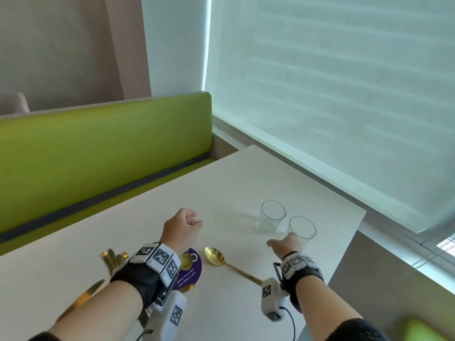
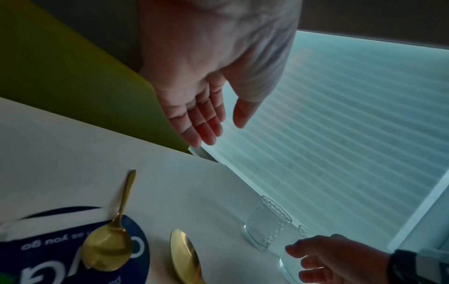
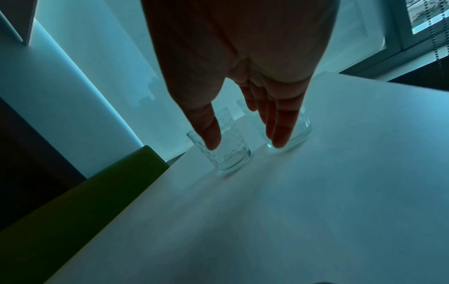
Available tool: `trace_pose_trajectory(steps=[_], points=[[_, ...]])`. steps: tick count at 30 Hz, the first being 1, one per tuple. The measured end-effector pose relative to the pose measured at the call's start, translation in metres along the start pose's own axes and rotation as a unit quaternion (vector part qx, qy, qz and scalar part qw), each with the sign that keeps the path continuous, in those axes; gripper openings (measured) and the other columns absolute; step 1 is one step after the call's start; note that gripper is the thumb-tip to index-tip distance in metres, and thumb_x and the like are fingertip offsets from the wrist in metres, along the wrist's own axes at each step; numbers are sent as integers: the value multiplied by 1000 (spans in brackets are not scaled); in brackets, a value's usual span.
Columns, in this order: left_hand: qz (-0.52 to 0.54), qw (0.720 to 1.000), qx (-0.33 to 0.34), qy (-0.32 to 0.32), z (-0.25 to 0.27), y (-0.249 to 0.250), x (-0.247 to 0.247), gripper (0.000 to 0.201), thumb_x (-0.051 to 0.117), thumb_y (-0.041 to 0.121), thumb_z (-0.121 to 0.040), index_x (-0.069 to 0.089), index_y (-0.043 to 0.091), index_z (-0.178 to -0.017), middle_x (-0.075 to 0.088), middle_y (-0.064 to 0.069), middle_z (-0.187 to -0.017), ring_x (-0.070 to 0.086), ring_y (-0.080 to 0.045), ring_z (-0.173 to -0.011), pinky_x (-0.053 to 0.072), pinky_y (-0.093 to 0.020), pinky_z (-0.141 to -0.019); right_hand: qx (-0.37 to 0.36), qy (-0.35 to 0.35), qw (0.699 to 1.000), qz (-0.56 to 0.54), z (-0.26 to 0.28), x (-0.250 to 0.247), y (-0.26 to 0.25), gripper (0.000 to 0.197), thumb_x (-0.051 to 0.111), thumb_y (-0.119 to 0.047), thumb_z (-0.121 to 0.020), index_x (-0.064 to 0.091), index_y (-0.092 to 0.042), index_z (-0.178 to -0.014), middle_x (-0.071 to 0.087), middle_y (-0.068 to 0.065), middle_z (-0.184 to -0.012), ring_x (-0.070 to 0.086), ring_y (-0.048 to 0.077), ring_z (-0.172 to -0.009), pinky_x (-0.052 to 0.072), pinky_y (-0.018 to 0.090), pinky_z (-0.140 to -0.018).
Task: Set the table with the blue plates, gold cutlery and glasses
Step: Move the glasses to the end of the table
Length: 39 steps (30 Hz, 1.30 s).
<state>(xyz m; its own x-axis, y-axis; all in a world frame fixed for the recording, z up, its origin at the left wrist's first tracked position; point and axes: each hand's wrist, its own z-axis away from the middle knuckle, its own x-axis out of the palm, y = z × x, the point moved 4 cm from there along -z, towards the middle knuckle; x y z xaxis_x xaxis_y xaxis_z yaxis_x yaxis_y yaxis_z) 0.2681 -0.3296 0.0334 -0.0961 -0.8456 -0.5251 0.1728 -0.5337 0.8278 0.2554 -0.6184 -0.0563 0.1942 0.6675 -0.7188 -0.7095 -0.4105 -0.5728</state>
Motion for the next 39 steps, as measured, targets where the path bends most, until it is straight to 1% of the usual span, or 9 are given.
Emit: trace_pose_trajectory(steps=[3, 9, 13, 18, 26, 29, 31, 35, 39], points=[[-1, 1000, -10, -5, -14, 4, 8, 32, 57, 23, -91, 53, 12, -120, 60, -1, -105, 60, -19, -100, 42, -24, -83, 3, -7, 1000, -20, -8, 13, -5, 78, 68, -20, -83, 24, 3, -143, 47, 19, -137, 46, 30, -127, 42, 31, -96], [-3, 1000, -19, -3, -34, 4, 15, 32, 58, 24, -91, 53, 13, -120, 58, 0, -104, 61, -22, -103, 44, -28, -88, -20, 33, 993, -112, -31, 31, -17, 108, 80, -28, -72, 9, -2, -149, 30, 17, -151, 34, 30, -139, 32, 37, -113], [3, 1000, -30, -5, -45, -4, 19, 32, 58, 24, -91, 53, 13, -120, 58, 0, -103, 61, -22, -102, 43, -26, -84, -24, 62, 988, -139, -43, 38, -23, 116, 84, -36, -62, 13, -5, -148, 36, 16, -148, 39, 31, -135, 36, 41, -111], [14, 999, -42, -3, -58, -17, 20, 32, 59, 24, -90, 53, 13, -119, 61, -1, -104, 62, -22, -101, 44, -27, -85, -25, 102, 979, -175, -61, 41, -24, 112, 86, -34, -59, 20, -8, -146, 40, 13, -145, 42, 31, -132, 38, 41, -110], [19, 998, -46, -30, -70, -26, 29, 33, 62, 28, -88, 52, 17, -117, 61, 6, -93, 61, -19, -99, 43, -26, -84, -20, 110, 978, -178, -63, 43, -31, 84, 81, -29, -63, 37, -11, -132, 54, 13, -128, 53, 31, -117, 46, 36, -98], [7, 997, -38, -61, -70, -24, 39, 39, 64, 31, -85, 49, 20, -119, 61, 9, -94, 55, -17, -108, 41, -31, -99, -32, 89, 980, -172, -52, 41, -34, 76, 79, -28, -65, 39, -12, -128, 55, 12, -119, 55, 28, -104, 46, 30, -87], [-7, 995, -29, -94, -68, -23, 47, 50, 68, 31, -82, 45, 21, -126, 58, 6, -109, 52, -15, -108, 40, -30, -101, -61, 59, 985, -153, -42, 43, -36, 70, 80, -31, -65, 42, -14, -121, 55, 8, -110, 53, 23, -94, 46, 30, -84], [-23, 984, 6, -175, -64, -18, 67, 85, 76, 20, -76, 26, 22, -145, 43, 0, -142, 47, -17, -126, 39, -26, -102, -157, -63, 976, -138, -22, 51, -46, 64, 85, -30, -60, 44, -21, -107, 60, 2, -105, 61, 21, -98, 52, 37, -90], [-37, 973, 35, -225, -58, -13, 86, 105, 82, 20, -66, 17, 24, -149, 39, 1, -148, 38, -14, -136, 34, -28, -110, -200, -191, 943, -184, 10, 48, -61, 76, 82, -31, -42, 47, -16, -108, 61, -1, -98, 62, 14, -91, 53, 27, -77]])
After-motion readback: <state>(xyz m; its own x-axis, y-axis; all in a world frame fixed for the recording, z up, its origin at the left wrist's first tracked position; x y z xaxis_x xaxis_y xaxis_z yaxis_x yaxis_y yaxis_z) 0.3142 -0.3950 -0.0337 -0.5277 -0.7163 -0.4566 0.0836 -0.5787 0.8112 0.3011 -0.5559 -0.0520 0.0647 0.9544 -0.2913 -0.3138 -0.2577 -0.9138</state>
